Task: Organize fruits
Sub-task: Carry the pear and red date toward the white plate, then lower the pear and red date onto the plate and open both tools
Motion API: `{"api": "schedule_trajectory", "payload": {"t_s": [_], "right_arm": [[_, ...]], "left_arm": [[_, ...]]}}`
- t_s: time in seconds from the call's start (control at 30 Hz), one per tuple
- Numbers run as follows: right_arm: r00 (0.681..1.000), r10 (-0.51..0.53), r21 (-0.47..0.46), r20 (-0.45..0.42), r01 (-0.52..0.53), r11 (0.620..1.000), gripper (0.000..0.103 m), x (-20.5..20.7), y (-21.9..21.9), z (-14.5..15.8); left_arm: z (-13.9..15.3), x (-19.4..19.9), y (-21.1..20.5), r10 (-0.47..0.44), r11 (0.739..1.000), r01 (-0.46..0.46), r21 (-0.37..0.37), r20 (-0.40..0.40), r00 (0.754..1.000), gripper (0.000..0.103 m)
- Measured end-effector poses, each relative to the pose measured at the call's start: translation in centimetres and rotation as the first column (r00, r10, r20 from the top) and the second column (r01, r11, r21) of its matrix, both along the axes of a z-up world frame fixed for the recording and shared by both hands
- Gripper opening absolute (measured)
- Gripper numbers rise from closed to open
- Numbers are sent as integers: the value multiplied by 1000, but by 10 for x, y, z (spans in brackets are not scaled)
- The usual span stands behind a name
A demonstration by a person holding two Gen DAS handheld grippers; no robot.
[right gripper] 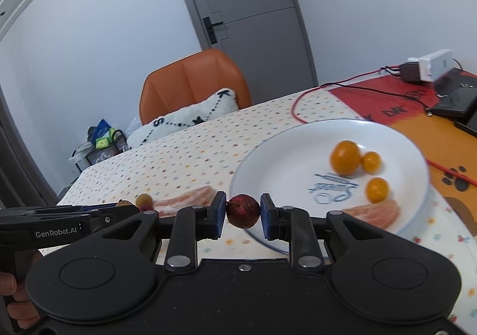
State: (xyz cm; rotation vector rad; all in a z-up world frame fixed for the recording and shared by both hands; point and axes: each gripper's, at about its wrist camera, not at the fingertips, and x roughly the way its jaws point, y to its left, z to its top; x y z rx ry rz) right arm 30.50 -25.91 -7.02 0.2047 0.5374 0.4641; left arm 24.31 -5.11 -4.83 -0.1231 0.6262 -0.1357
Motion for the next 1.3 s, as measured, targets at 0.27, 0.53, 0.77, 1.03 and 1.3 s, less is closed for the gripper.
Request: {"api": "schedule_trajectory", "payload": {"t_s": [0.27,0.53,0.77,1.03,1.3], "right_arm": [[999,-34,13,-3,34,999,23,2,-23,-8],[998,-55,27,-19,56,998,30,5,-37,-16],[998,-56,38,-18,56,998,30,3,-47,-17],[997,-77,39,-16,77,996,30,1,-64,-15],[994,-110,45,-21,111,993,30,-1,-82,-16]], "left_arm": [[0,7,-24,-27,999,27,22,-3,1000,25],[-1,16,-46,-58,998,58,38,-8,998,25],[0,26,-63,-84,996,84,42,-8,996,25],[3,40,-81,-109,993,109,42,-7,994,25],[1,44,-91,-106,994,107,37,-12,994,27]]}}
